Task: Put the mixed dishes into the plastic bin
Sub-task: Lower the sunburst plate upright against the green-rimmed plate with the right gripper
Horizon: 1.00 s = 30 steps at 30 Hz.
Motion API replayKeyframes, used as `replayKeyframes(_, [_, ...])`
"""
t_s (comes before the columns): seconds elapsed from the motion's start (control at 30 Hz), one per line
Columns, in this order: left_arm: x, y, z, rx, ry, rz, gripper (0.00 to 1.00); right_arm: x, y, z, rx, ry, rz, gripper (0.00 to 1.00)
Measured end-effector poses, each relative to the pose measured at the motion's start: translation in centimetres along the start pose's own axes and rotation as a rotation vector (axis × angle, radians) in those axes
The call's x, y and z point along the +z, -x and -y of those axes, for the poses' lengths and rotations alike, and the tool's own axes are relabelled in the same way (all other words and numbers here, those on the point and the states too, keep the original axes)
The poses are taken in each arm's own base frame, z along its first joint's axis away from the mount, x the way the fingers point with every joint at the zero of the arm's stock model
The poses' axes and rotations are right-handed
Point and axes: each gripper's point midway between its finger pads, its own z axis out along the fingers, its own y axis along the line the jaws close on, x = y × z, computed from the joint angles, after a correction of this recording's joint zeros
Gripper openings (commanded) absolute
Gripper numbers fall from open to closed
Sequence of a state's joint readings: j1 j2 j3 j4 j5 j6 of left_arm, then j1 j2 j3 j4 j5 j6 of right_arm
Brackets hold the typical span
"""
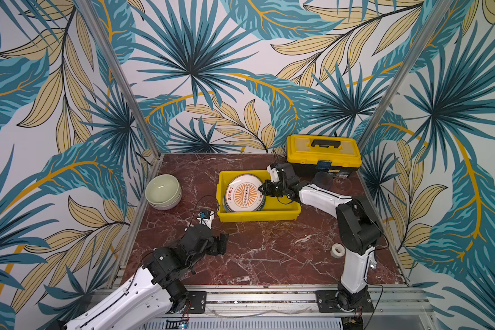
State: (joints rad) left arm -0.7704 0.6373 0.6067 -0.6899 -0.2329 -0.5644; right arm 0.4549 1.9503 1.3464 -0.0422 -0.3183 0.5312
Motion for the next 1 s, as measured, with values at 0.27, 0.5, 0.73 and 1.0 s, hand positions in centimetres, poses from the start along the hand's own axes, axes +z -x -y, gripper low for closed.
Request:
replayKeyframes(0.27, [0.0,0.1,-0.1,0.0,0.008,0.005,0.92,0.2,0.2,-0.2,0.014,0.018,0.008,0.23])
replayKeyframes(0.5, [0.0,0.1,-0.2,-0.001,0.013,0.007,0.92,0.5,0.0,0.2,0.023,0.01,-0.001,0.33])
replayKeyframes(0.73, [0.0,0.2,-0.3,-0.003,0.016,0.008,0.92,0.5,-0.1,1.0,0.01,-0.027,0.002,0.42])
replayKeyframes(1.0, [0.0,0.2,-0.3,-0.004,0.017,0.008,0.92,0.5,-0.4,2.2,0.002,-0.088,0.0,0.44])
